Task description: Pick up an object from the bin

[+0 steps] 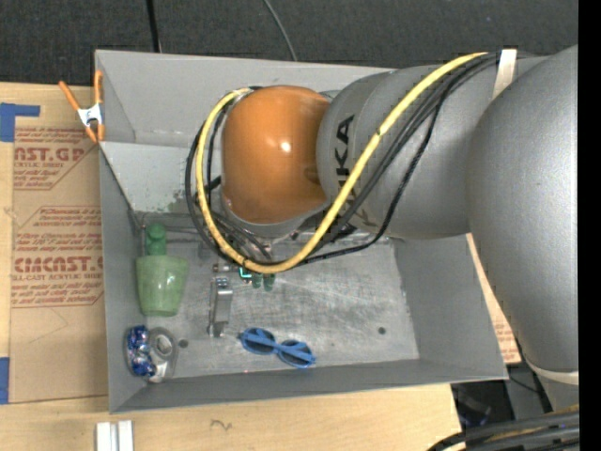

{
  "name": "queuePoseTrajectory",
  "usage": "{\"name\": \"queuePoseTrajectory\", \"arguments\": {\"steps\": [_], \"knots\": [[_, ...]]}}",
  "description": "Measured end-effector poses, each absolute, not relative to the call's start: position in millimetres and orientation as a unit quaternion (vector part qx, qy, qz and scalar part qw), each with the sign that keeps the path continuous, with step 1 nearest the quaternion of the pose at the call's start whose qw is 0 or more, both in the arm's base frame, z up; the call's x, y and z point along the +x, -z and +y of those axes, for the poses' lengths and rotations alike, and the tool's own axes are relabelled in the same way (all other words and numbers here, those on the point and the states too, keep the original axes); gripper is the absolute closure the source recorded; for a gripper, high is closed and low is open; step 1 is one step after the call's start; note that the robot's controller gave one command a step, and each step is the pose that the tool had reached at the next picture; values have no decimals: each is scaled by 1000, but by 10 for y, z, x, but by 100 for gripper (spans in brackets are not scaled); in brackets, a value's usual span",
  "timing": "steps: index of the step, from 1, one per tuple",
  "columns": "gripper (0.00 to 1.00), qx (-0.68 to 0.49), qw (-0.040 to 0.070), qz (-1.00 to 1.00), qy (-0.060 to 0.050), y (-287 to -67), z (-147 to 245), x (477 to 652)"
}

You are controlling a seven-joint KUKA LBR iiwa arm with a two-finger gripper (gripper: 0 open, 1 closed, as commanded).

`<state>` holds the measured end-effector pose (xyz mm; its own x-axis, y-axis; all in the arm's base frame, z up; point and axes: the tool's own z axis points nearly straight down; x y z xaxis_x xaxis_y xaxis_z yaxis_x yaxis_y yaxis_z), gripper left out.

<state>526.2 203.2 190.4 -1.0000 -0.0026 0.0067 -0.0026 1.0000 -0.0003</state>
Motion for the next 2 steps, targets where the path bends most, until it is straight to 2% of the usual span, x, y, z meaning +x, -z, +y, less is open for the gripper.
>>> {"name": "queuePoseTrajectory", "arguments": {"steps": [1,2], "knots": [[0,52,3,-999,-2,-1211,1122,5109],[0,204,-7,-979,1,-733,895,4952]]}}
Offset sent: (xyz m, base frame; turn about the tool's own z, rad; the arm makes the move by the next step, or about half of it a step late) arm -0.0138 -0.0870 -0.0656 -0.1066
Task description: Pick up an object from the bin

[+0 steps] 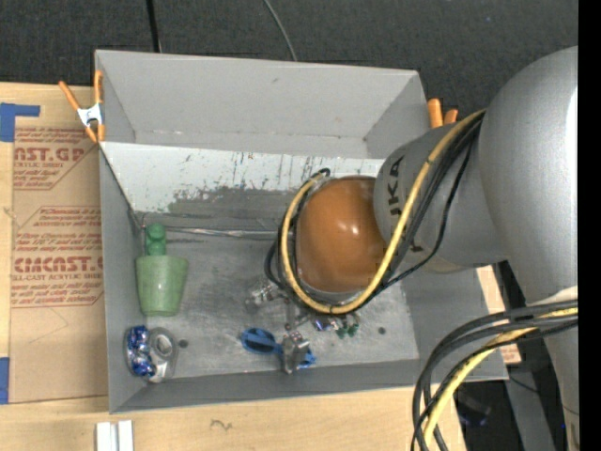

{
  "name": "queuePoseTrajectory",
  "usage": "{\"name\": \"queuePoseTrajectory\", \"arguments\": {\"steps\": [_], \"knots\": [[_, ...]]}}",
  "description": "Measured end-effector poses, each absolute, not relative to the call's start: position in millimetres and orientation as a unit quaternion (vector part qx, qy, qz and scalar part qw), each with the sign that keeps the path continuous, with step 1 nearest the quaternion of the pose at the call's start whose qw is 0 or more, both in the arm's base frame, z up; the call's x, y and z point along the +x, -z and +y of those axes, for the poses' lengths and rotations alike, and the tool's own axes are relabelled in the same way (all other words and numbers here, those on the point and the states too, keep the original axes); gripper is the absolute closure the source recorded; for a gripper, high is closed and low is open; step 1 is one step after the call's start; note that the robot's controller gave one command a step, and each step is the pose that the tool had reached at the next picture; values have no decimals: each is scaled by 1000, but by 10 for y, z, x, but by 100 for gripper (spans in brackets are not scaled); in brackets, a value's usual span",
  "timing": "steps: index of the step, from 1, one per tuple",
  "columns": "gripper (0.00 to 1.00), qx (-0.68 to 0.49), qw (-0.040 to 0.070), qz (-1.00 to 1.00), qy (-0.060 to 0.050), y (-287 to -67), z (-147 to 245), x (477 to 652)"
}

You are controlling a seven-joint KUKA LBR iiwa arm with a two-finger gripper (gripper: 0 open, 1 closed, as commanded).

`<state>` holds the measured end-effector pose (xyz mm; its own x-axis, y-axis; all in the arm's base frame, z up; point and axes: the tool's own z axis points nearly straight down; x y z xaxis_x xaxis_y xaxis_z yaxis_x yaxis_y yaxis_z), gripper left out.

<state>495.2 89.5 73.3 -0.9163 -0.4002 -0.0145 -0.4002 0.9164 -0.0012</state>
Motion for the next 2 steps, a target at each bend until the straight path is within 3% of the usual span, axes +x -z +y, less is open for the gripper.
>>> {"name": "queuePoseTrajectory", "arguments": {"steps": [1,2], "knots": [[100,-204,5,979,-2,-720,897,4937],[100,-250,5,968,0,-2370,1020,4980]]}}
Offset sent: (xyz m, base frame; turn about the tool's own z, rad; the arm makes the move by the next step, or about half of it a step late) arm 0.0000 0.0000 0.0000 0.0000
